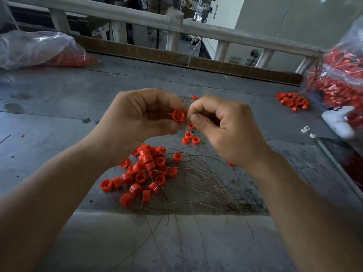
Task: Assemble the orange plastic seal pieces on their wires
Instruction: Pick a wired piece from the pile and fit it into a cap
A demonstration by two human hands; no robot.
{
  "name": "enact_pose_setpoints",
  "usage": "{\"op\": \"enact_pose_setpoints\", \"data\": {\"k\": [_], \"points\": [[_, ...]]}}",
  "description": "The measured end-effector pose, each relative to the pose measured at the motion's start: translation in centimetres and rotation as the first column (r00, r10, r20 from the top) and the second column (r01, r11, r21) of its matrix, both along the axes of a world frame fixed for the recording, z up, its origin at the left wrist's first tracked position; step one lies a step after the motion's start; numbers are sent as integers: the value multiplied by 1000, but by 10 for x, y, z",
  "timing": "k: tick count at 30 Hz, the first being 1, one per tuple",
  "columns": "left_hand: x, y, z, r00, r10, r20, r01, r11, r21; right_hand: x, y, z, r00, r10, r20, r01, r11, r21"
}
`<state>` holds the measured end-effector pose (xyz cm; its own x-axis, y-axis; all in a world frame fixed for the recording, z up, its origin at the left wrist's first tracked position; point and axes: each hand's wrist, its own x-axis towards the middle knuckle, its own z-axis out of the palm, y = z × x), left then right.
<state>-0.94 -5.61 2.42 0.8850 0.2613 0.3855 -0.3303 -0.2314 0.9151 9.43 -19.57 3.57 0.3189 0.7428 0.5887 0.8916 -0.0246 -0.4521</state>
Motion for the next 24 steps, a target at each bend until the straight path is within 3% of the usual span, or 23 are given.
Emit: {"op": "enact_pose_setpoints", "data": {"k": [13, 24], "points": [[-1, 0, -1, 1000, -23, -14, 24, 998, 49, -2, -1, 1, 999, -46, 9, 46, 998, -32], [-1, 6, -4, 995, -99, 2, 99, 992, -73, -2, -3, 3, 997, -74, -7, 73, 997, -29]]}}
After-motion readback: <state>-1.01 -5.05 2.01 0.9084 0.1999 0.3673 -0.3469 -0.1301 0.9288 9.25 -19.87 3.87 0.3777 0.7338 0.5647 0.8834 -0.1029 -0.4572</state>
